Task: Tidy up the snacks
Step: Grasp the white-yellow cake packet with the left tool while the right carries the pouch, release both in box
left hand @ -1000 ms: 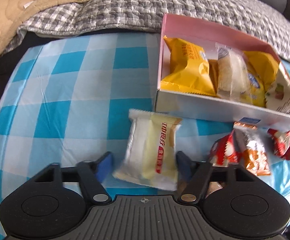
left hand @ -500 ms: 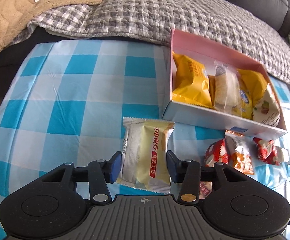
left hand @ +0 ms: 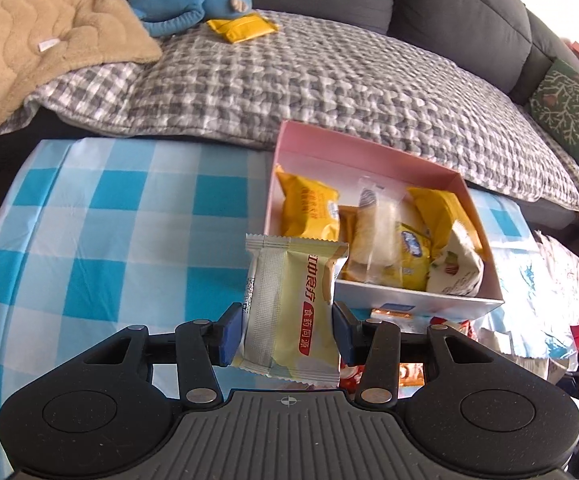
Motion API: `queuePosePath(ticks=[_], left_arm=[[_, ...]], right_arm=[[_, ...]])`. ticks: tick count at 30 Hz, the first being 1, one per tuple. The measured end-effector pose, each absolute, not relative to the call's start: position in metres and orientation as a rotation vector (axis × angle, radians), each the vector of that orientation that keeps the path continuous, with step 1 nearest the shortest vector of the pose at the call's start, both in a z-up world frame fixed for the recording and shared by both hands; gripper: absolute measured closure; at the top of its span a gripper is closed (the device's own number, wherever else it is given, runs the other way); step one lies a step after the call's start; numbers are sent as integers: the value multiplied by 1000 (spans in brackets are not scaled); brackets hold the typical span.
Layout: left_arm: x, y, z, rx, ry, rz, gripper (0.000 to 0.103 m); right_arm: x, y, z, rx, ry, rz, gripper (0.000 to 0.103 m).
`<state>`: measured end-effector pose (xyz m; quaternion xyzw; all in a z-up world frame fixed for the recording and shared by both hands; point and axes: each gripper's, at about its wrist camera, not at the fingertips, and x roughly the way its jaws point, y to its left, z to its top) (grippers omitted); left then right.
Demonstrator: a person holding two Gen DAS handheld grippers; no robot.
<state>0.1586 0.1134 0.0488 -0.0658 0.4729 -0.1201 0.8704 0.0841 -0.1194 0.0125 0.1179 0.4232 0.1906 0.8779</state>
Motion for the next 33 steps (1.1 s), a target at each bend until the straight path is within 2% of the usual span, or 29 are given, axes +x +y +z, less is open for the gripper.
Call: queuePosePath(ticks=[10,24,33], left_arm=[[177,88,66,-163,934,-326,59],[221,64,26,-147,951,-355,58],[236,63,21,-147,905,-344,58]], right_arm=[[103,-157,22,397,782,284,55],[155,-130,4,295,772,306,55],[189,-123,-7,251,715,262,55]])
